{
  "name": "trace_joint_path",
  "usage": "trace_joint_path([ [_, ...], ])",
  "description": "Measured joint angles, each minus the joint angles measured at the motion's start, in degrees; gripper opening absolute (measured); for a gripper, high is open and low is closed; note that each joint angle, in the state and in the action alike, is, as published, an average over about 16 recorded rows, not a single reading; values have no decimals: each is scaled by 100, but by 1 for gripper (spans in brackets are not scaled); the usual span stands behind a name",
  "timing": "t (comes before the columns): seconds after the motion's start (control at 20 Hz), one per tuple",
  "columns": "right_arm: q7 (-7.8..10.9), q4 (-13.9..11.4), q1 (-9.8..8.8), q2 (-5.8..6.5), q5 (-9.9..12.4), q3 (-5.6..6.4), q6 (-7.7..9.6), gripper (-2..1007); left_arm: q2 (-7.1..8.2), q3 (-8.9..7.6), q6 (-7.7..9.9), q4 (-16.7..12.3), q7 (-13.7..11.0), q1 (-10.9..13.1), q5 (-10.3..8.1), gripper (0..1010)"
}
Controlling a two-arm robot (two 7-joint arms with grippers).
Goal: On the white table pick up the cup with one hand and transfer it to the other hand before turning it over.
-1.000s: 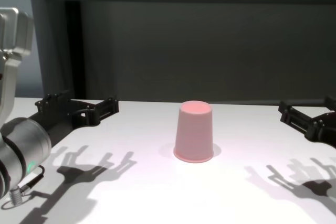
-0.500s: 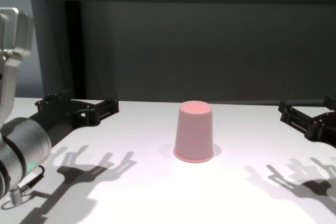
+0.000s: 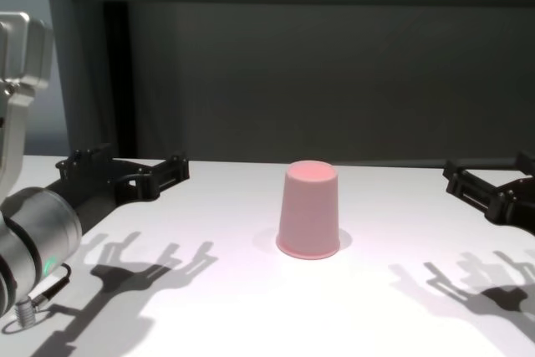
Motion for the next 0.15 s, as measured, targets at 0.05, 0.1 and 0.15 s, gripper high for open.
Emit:
trace_joint_path([
  [0.05,0,0,0,0,0,0,0,1002,0,0,0,0,0,0,0,1001],
  [0.1,0,1,1,0,1,0,0,1002,0,0,0,0,0,0,0,1001],
  [0.15,0,1,1,1,1,-1,0,1002,0,0,0,0,0,0,0,1001],
])
